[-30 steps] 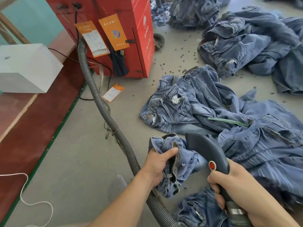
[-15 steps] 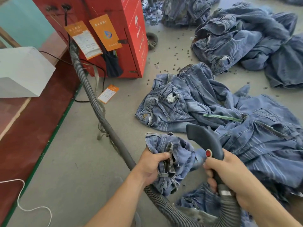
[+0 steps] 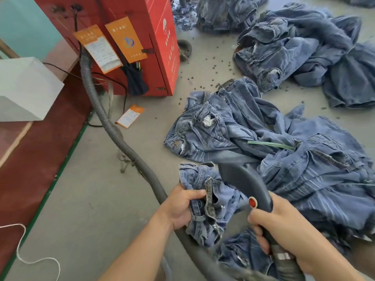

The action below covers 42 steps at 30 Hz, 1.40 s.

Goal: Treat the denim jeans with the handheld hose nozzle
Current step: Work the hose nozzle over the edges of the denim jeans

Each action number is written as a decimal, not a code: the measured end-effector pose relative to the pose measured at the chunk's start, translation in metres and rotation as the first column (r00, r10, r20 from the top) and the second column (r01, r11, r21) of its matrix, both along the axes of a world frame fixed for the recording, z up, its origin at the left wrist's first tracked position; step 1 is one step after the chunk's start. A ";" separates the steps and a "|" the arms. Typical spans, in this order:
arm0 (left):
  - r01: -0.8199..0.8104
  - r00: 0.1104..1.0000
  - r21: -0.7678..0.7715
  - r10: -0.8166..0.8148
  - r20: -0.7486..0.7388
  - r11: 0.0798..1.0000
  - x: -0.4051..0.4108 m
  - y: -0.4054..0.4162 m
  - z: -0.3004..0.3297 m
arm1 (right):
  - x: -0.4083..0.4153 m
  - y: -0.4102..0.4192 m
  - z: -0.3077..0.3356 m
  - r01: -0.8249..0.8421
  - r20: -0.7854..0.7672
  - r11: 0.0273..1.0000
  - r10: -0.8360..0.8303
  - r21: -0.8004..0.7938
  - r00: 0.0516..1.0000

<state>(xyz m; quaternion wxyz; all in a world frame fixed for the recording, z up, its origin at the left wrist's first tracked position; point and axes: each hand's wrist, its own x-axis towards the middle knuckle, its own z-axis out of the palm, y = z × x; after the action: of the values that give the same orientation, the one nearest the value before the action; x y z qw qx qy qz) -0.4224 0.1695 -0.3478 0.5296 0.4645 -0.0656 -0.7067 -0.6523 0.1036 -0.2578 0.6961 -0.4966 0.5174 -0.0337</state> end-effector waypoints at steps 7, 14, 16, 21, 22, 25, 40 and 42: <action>0.077 0.979 0.089 -0.093 0.183 0.993 0.001 0.006 -0.004 | 0.025 0.001 -0.008 0.010 -0.035 0.994 -0.014 -0.112 0.999; 0.101 0.927 0.121 -0.137 0.349 0.987 0.000 0.003 -0.005 | 0.015 0.005 0.000 -0.032 -0.011 0.998 0.031 -0.055 0.999; 0.138 0.886 0.149 -0.189 0.422 0.979 -0.001 0.003 -0.005 | 0.024 0.002 -0.005 -0.052 -0.023 0.997 0.051 -0.051 0.998; 0.277 0.830 0.113 -0.297 0.473 0.954 0.000 0.010 0.000 | 0.016 -0.020 -0.012 0.147 0.001 0.989 -0.147 -0.017 0.989; 0.280 0.860 0.077 -0.286 0.422 0.957 0.005 0.009 0.000 | 0.010 -0.019 -0.011 0.153 0.026 0.988 -0.153 -0.001 0.988; 0.257 0.957 0.009 -0.256 0.134 0.966 0.017 0.000 0.007 | 0.002 -0.010 -0.002 0.122 0.066 0.992 -0.125 0.044 0.990; 0.250 0.786 0.105 -0.265 0.559 0.963 0.021 0.017 -0.004 | 0.013 0.006 0.009 0.017 0.039 1.000 -0.017 -0.004 0.999; 0.313 0.713 0.087 -0.295 0.636 0.946 0.018 0.018 -0.005 | 0.019 0.014 0.007 -0.075 0.015 0.997 0.075 -0.009 0.997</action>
<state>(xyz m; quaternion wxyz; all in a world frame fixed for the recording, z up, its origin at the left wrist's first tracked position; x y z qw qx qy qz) -0.4047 0.1874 -0.3527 0.3578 0.6532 -0.3275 -0.5815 -0.6331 0.1172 -0.2506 0.6988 -0.5182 0.4928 -0.0136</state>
